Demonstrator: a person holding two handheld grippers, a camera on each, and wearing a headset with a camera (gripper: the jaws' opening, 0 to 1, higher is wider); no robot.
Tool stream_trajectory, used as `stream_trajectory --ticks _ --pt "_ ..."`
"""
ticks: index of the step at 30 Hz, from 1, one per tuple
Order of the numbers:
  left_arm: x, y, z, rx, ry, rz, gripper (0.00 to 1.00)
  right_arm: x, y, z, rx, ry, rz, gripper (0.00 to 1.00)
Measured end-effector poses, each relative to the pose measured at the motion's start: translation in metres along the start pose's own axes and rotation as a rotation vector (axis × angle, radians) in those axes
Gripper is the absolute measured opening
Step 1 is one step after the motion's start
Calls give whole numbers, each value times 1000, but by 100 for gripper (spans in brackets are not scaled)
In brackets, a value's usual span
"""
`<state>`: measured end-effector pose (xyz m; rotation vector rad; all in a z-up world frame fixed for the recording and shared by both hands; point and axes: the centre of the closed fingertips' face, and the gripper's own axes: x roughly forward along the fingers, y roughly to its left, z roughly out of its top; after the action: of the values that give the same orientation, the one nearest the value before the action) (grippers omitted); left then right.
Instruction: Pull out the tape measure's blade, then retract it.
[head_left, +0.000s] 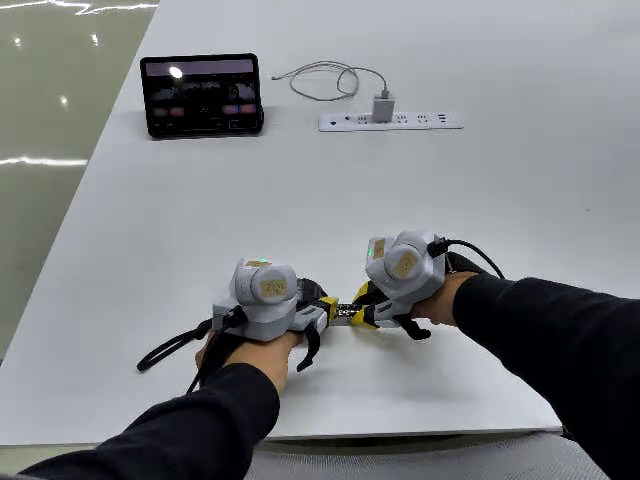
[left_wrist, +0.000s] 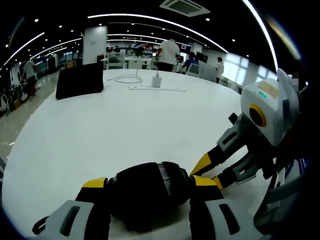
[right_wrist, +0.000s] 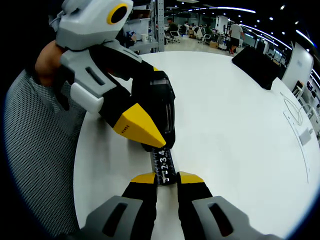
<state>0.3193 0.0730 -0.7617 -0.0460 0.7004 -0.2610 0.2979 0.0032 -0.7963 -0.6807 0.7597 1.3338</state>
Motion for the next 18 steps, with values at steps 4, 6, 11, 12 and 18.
stream_trajectory --ticks 4,6,11,12,18 --pt "0 0 0 0 -1 -1 60 1 0 2 1 -3 4 11" --pt "0 0 1 -2 -2 -1 60 2 0 4 4 -7 7 11" --pt "0 0 0 -7 1 -7 60 4 0 8 2 -9 7 11" --pt "0 0 0 -9 1 -7 60 3 1 8 0 -6 6 11" --pt "0 0 0 -11 1 -9 60 4 1 10 -3 -13 12 11"
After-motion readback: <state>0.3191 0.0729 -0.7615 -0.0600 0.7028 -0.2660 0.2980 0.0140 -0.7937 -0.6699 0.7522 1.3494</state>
